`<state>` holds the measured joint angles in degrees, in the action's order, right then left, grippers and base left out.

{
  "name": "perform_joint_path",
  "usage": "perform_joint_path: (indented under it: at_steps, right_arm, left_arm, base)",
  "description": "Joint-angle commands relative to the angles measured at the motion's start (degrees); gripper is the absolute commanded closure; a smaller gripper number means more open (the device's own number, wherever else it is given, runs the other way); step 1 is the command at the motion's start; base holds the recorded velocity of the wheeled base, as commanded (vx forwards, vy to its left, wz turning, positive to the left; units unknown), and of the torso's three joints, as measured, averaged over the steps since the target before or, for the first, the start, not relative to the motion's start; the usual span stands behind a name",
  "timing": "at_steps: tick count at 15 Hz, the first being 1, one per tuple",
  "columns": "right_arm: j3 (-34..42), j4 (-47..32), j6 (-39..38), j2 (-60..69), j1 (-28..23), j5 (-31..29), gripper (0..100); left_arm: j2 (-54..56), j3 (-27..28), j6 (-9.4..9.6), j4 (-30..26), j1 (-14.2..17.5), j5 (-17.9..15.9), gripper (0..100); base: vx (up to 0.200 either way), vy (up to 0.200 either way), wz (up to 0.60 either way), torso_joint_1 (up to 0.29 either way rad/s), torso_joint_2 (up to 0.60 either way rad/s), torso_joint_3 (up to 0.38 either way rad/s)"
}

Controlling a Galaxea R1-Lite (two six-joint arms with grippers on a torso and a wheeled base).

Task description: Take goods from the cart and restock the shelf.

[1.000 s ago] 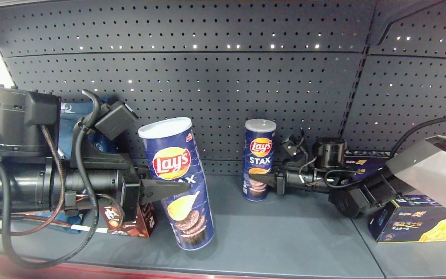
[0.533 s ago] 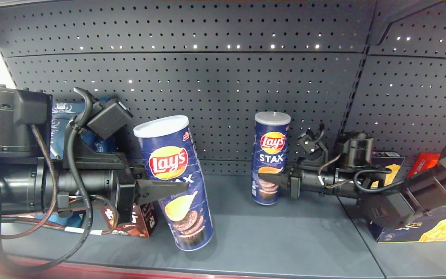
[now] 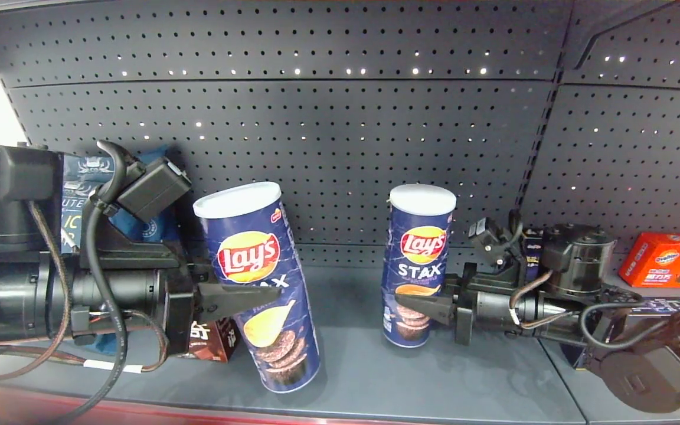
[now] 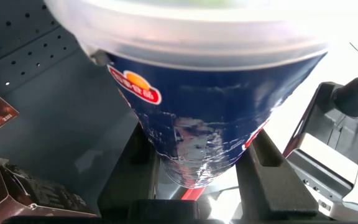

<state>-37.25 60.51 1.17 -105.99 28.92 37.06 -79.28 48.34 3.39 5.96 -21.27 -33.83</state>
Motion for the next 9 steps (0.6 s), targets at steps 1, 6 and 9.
perform_joint_path:
  at_steps: [1, 6, 9]
  right_arm:
    - [3.2, 1.4, 0.0, 1.2, 1.0, 0.0, 100]
    - [10.1, 8.7, 0.0, 1.0, 1.3, -0.1, 100]
    - [12.5, 10.4, 0.0, 1.2, 2.1, -0.2, 100]
  left_arm:
    - [0.3, -0.1, 0.04, 0.0, 0.0, 0.0, 100]
    - [0.3, -0.3, -0.05, -0.4, 0.0, 0.0, 100]
    - [0.2, 0.0, 0.04, -0.2, -0.1, 0.0, 100]
  base:
    - [0.000, 0.000, 0.00, 0.000, 0.00, 0.000]
    - [0.000, 0.000, 0.00, 0.000, 0.00, 0.000]
    - [0.000, 0.000, 0.00, 0.000, 0.00, 0.000]
